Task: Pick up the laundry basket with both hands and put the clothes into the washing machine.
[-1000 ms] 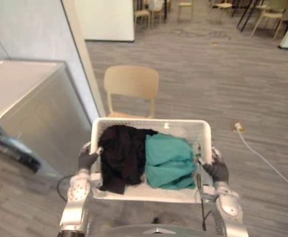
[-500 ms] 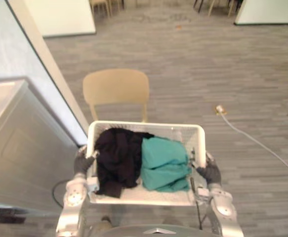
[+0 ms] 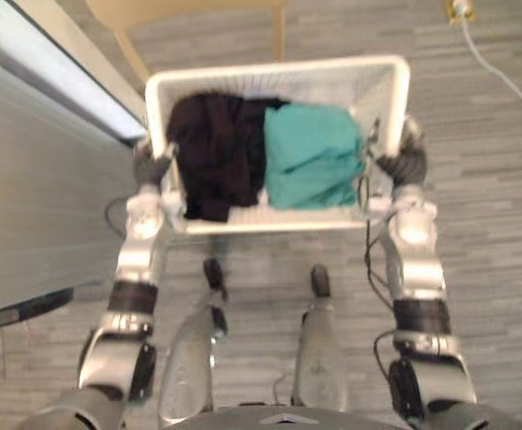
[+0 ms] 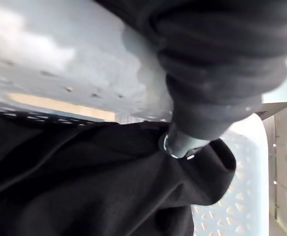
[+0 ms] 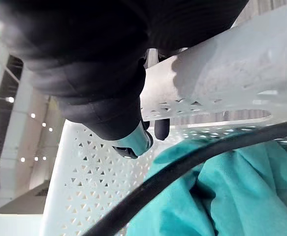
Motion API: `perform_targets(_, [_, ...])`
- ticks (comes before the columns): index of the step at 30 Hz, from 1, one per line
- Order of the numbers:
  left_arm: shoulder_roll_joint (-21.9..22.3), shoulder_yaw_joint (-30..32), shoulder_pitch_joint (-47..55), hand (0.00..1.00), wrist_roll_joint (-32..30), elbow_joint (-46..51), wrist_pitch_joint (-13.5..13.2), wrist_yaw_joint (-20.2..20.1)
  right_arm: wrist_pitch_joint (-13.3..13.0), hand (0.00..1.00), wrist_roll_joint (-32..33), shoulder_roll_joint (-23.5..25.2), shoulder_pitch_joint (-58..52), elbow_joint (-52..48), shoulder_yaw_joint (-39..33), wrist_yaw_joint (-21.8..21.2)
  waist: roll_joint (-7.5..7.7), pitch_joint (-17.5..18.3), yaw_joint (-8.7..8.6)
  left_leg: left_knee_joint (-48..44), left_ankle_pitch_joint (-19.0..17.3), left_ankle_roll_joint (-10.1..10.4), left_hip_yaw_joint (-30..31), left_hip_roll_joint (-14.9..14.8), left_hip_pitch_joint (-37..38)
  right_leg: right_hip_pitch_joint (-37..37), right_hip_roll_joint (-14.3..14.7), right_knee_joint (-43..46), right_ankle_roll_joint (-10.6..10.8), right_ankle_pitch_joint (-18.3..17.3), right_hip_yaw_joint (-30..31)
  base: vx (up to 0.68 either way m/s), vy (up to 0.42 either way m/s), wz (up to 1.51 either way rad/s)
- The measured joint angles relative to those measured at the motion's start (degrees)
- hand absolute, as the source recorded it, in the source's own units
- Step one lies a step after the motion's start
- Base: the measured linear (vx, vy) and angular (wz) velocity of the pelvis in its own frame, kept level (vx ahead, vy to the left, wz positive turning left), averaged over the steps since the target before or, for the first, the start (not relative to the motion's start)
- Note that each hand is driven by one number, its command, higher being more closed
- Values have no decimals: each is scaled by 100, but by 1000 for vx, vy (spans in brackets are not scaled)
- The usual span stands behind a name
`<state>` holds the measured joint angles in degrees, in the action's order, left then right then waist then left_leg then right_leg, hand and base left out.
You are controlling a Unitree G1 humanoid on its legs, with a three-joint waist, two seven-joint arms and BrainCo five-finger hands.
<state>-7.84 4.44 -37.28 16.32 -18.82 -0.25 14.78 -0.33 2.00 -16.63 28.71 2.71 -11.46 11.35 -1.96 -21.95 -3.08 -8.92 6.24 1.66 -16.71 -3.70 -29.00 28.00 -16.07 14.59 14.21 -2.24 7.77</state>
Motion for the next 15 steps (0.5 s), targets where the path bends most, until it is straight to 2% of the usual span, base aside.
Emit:
perform_targets(4, [-166, 52, -836, 100, 37, -127, -34, 0, -2, 100, 98, -61, 232, -548, -119, 213, -7, -114, 18, -6, 83, 33, 89, -126, -248, 233, 106, 172, -1, -1, -213, 15, -55, 10])
perform_targets(8, [-257, 404, -1446, 100, 37, -306, -44, 7, -3, 100, 338, -197, 777, -659, -93, 277, 0, -291, 47, -31, 147, 57, 101, -202, -546, 543, 165, 295, -19, -10, -286, -9, -41, 4])
perform_targets(12, [-266, 507, -1512, 100, 25, -305, -30, 17, 0, 100, 444, -188, 784, -672, -49, 279, 2, -479, 91, -202, 144, 57, 69, -307, -761, 606, 216, 314, -30, -3, -404, 2, -31, 10])
perform_targets(15, [-265, 690, -1416, 100, -156, -304, 21, 31, 4, 100, 487, -175, 714, -672, 55, 127, 5, -519, 109, -310, 140, 51, -73, -414, -878, 622, 254, 329, -71, -26, -525, 8, -34, 9])
